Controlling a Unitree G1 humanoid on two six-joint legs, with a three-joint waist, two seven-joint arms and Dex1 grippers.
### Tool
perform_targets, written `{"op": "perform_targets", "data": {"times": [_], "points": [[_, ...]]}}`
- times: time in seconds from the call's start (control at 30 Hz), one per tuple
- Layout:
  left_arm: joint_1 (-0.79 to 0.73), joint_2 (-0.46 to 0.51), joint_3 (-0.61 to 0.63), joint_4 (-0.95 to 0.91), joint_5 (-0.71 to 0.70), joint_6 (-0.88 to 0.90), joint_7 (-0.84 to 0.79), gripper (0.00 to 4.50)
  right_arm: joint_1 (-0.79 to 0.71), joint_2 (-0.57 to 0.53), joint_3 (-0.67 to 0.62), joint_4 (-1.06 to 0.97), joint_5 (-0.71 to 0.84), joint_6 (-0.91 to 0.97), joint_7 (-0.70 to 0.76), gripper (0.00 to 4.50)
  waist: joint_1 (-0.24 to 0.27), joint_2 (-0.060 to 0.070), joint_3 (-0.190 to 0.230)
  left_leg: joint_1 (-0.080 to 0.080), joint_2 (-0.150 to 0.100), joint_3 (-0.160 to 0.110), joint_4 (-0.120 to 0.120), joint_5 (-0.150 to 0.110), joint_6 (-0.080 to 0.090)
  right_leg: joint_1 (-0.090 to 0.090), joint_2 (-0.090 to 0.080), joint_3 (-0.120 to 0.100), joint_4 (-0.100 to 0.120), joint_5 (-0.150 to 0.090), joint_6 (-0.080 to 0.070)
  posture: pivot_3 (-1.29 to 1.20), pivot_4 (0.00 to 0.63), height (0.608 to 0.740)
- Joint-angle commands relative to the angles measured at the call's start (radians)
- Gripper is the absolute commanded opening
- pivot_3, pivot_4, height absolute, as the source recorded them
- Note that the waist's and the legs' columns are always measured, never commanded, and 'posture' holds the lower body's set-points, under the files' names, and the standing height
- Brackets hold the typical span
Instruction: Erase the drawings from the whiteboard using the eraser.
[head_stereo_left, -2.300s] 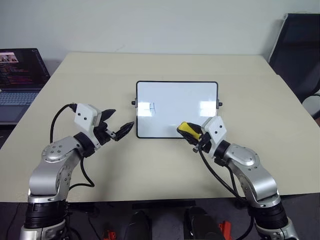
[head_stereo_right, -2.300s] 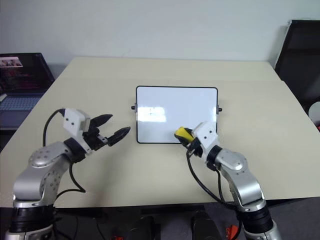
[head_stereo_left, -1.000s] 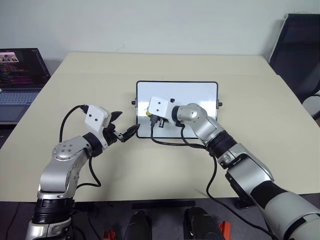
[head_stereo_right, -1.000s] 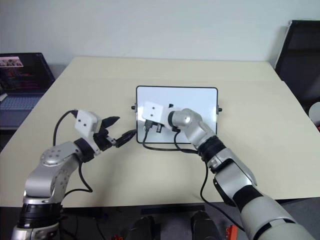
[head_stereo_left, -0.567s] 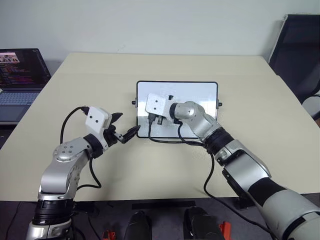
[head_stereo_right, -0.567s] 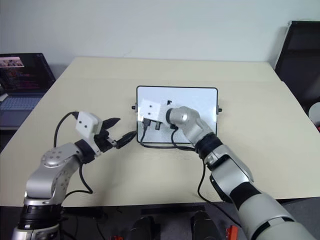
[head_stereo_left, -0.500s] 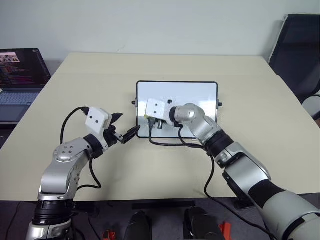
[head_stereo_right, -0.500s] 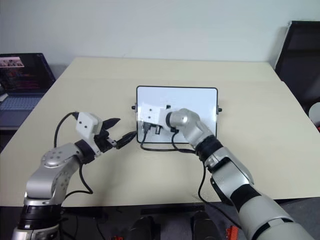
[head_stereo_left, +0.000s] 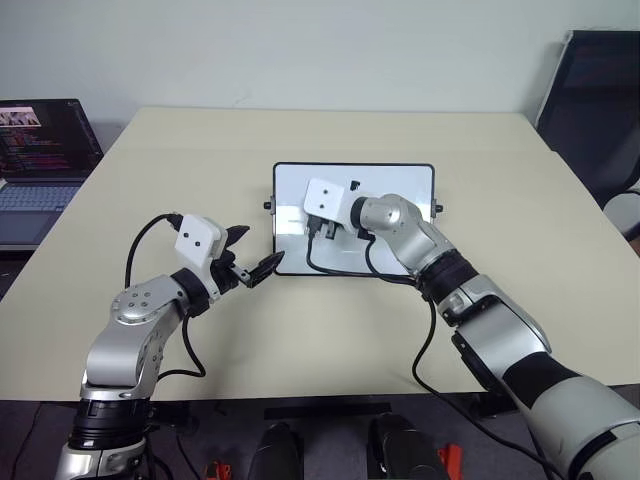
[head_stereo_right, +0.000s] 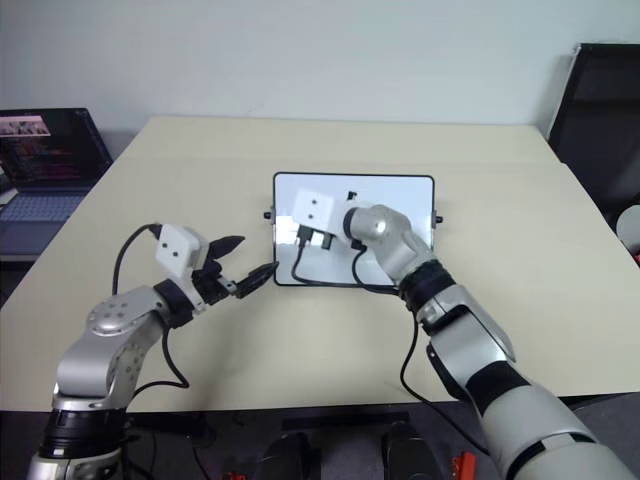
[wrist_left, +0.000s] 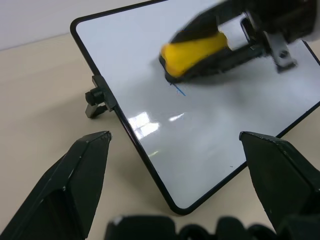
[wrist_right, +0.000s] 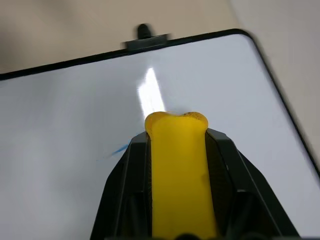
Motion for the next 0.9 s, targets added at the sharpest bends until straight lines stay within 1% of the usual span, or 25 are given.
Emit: {"op": "perform_targets", "data": {"times": [0.03,0.1,0.17,0.23,0.3,0.33,0.43,0.53,0.6,0.73,0.9], "points": [[-0.017,0.002,0.004,-0.017,0.000,-0.025,-0.007,4.50,0.038,-0.034,0.054,-0.020,-0.048,0.034,0.082,1.11,0.000,0.000,0.000,0.000,0.000,0.000,0.000,0.000,0.000,0.000,0.000,0.000,0.000,0.000,0.000,0.00,0.150,0.740],[-0.018,0.003,0.004,-0.017,0.000,-0.025,-0.007,4.50,0.024,-0.034,0.054,-0.013,-0.071,0.014,0.024,1.11,-0.001,0.000,0.000,0.001,0.000,0.000,0.000,0.000,0.000,0.000,0.000,0.000,0.002,0.000,0.000,0.00,0.150,0.740],[-0.019,0.003,0.005,-0.015,0.000,-0.025,-0.008,4.50,-0.021,-0.013,0.026,0.038,-0.090,-0.020,-0.116,1.11,0.000,0.000,0.000,0.001,0.000,0.000,0.000,0.000,0.000,0.000,0.000,0.000,0.003,0.000,-0.001,0.00,0.150,0.740],[-0.020,0.004,0.004,-0.015,0.001,-0.025,-0.009,4.50,-0.058,0.002,-0.005,0.074,-0.090,-0.038,-0.216,1.11,0.000,0.000,0.000,0.001,0.000,0.000,0.000,0.000,0.000,-0.001,0.000,0.000,0.003,0.001,-0.003,0.00,0.150,0.740],[-0.021,0.006,0.005,-0.015,0.001,-0.025,-0.010,4.50,-0.076,0.005,-0.021,0.093,-0.081,-0.038,-0.249,1.11,0.000,0.000,0.000,0.001,0.000,0.000,0.000,0.000,0.000,-0.001,0.000,0.000,0.003,0.002,-0.004,0.00,0.150,0.740],[-0.021,0.006,0.006,-0.015,0.000,-0.024,-0.010,4.50,-0.077,0.002,-0.022,0.100,-0.078,-0.033,-0.240,1.11,0.000,0.000,0.000,0.001,-0.001,0.000,0.000,0.000,0.000,-0.001,0.000,0.000,0.002,0.002,-0.004,0.00,0.150,0.740],[-0.025,0.009,0.009,-0.016,-0.002,-0.022,-0.011,4.50,-0.021,-0.031,0.010,0.046,-0.067,-0.015,-0.087,1.11,-0.002,0.000,0.000,0.001,-0.001,0.000,0.000,0.000,0.001,-0.001,0.000,0.000,0.003,0.002,-0.004,0.00,0.150,0.740],[-0.029,0.007,0.007,-0.016,-0.001,-0.021,-0.013,4.50,0.067,-0.079,0.051,-0.082,-0.068,0.006,0.065,1.11,0.000,0.000,0.000,0.002,0.000,-0.001,0.000,0.001,0.001,-0.001,0.000,0.000,0.003,0.000,-0.002,0.00,0.150,0.740],[-0.037,0.005,0.004,-0.015,-0.001,-0.020,-0.014,4.50,0.109,-0.097,0.058,-0.145,-0.074,0.026,0.109,1.11,0.001,0.000,0.000,0.001,0.000,0.000,-0.001,0.000,0.001,0.000,0.000,0.000,0.002,-0.002,-0.001,0.00,0.150,0.740],[-0.057,0.004,-0.003,-0.007,-0.005,-0.019,-0.027,4.50,0.150,-0.120,0.022,-0.234,-0.083,0.056,0.082,1.11,0.001,0.000,0.000,0.002,0.000,0.000,-0.001,0.000,0.001,-0.001,0.000,0.000,0.003,-0.002,-0.001,0.00,0.150,0.740],[-0.105,0.006,-0.020,0.009,-0.022,-0.017,-0.071,4.50,0.212,-0.091,-0.136,-0.443,0.026,0.191,0.011,1.11,0.005,-0.001,0.001,0.000,-0.001,0.000,0.000,0.001,0.001,-0.001,0.000,0.000,0.003,-0.001,-0.002,0.00,0.150,0.740]]}}
